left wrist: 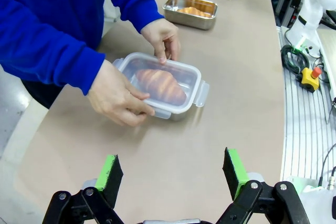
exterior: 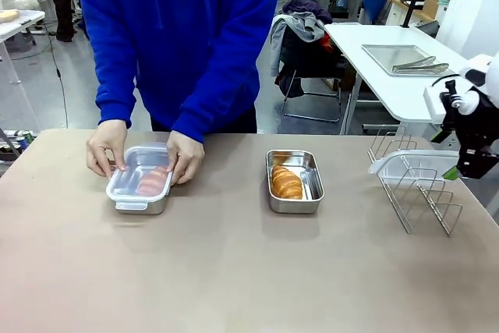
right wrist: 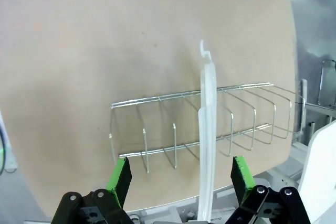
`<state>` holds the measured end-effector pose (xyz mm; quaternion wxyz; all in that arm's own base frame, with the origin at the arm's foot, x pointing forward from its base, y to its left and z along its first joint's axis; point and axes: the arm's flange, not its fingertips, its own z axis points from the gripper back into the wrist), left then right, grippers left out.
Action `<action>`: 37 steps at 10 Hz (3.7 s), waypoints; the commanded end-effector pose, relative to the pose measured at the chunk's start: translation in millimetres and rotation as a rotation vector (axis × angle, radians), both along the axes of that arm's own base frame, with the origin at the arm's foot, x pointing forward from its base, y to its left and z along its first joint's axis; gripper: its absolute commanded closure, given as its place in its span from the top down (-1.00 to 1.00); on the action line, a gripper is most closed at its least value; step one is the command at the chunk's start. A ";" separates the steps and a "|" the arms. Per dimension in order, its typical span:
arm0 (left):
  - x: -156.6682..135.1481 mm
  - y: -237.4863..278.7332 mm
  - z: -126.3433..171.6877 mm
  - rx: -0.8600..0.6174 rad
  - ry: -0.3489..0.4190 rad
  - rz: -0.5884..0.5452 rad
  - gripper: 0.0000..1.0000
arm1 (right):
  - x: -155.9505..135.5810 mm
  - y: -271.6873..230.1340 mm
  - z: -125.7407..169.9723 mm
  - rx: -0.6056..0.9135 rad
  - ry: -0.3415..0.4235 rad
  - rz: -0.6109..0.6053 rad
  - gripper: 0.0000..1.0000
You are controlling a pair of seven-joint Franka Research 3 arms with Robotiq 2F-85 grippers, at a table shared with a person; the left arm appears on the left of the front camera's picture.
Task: Place the bread in airtight containers.
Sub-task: Pick up one Airtight Container lid and hand it to the human.
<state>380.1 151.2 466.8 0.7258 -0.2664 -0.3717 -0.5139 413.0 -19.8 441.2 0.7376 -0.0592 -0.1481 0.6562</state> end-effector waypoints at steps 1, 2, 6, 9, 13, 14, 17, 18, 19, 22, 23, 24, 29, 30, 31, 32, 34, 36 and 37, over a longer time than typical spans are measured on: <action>-0.9 0.1 -0.4 0.000 -0.019 -0.013 1.00 | 9.6 4.6 -14.3 -0.032 -0.054 -0.031 1.00; -0.9 0.1 -0.4 0.000 -0.019 -0.013 1.00 | 10.5 4.1 -19.7 -0.044 -0.058 -0.027 1.00; -0.9 0.1 -0.4 0.000 -0.019 -0.013 1.00 | 10.7 5.1 -21.0 -0.054 -0.109 -0.031 -1.00; -0.9 0.1 -0.4 0.000 -0.019 -0.013 1.00 | 10.6 5.7 -19.9 -0.060 -0.095 -0.028 -1.00; -0.9 0.1 -0.4 0.000 -0.019 -0.013 1.00 | 9.0 7.1 -14.8 -0.083 -0.099 -0.025 -1.00; -0.9 0.1 -0.4 0.000 -0.019 -0.013 1.00 | 9.5 7.0 -13.9 -0.092 -0.097 -0.026 -1.00; -0.9 0.1 -0.4 0.000 -0.019 -0.013 1.00 | 14.2 4.1 4.0 -0.076 -0.119 -0.038 -1.00; -0.9 0.1 -0.4 0.000 -0.019 -0.013 1.00 | 18.0 0.4 26.7 -0.074 -0.085 -0.062 -1.00; -0.9 0.1 -0.4 0.000 -0.019 -0.013 1.00 | 17.8 -4.4 54.7 -0.051 -0.088 -0.093 -1.00; -0.9 0.1 -0.4 0.000 -0.019 -0.013 1.00 | 8.6 -11.7 156.4 -0.021 -0.112 -0.096 -1.00; -0.9 0.1 -0.4 0.000 -0.019 -0.013 1.00 | 1.0 -9.6 184.1 -0.018 -0.160 -0.074 -1.00; -0.9 0.1 -0.4 0.000 -0.019 -0.013 1.00 | -5.2 -1.4 203.0 -0.014 -0.219 -0.037 -1.00; -0.9 0.1 -0.4 0.000 -0.019 -0.013 1.00 | -4.0 111.5 196.2 0.014 -0.654 0.496 -1.00; -0.9 0.1 -0.4 0.000 -0.019 -0.013 1.00 | -2.2 116.6 192.5 0.017 -0.656 0.517 -1.00; -0.9 0.1 -0.4 0.000 -0.019 -0.013 1.00 | -0.3 127.6 183.9 0.014 -0.668 0.577 -1.00; -0.9 0.1 -0.4 0.000 -0.019 -0.013 1.00 | 8.6 136.8 180.7 0.014 -0.675 0.612 -1.00; -0.9 0.1 -0.4 0.000 -0.019 -0.013 1.00 | 25.4 150.4 165.6 0.005 -0.619 0.659 -1.00; -0.9 0.1 -0.4 0.000 -0.019 -0.013 1.00 | 36.4 152.7 155.5 0.018 -0.581 0.663 -1.00; -0.9 0.1 -0.4 0.000 -0.019 -0.013 1.00 | 36.5 150.9 156.6 0.038 -0.596 0.665 -1.00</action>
